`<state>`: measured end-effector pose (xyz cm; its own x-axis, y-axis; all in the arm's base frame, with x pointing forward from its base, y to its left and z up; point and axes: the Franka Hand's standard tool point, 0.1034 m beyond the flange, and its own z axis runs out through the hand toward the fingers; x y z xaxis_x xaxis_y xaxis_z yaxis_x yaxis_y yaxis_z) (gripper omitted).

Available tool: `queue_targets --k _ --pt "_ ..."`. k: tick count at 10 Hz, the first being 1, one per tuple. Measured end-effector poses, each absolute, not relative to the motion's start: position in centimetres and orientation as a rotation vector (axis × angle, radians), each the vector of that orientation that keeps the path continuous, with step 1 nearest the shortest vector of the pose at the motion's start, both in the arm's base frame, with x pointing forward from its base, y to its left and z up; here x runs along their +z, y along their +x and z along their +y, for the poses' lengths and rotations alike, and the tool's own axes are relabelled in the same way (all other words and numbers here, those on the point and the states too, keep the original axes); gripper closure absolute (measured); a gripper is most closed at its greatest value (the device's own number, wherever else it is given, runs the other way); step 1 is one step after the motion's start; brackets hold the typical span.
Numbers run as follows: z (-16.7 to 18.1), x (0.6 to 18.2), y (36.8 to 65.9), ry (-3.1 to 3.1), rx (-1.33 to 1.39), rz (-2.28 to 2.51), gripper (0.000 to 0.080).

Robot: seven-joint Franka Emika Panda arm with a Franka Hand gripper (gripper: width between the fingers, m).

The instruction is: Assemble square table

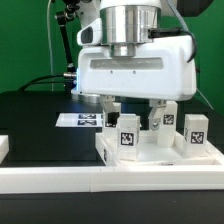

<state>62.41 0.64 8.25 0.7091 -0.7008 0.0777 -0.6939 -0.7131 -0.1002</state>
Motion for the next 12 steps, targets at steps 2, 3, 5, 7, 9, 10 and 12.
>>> queue_targets --k 2,3,5,7,9,10,12 --pt "0.64 8.24 62.43 -2.922 -0.182 0.979 0.0151" --pt "0.49 8.26 62.45 -2.979 -0.188 0.829 0.0151" --pt "0.38 8.31 62.5 -3.039 -0.194 0.633 0.0151" --pt "0.24 8.36 62.56 -3.095 -0.199 0.421 0.0151" --pt "0.15 8.35 62.54 -3.101 -0.199 0.397 0.0423" --pt "0.14 8.35 62.55 -3.101 -0.199 0.397 0.0423" --pt "0.14 8.35 62.55 -3.098 -0.199 0.416 0.0511"
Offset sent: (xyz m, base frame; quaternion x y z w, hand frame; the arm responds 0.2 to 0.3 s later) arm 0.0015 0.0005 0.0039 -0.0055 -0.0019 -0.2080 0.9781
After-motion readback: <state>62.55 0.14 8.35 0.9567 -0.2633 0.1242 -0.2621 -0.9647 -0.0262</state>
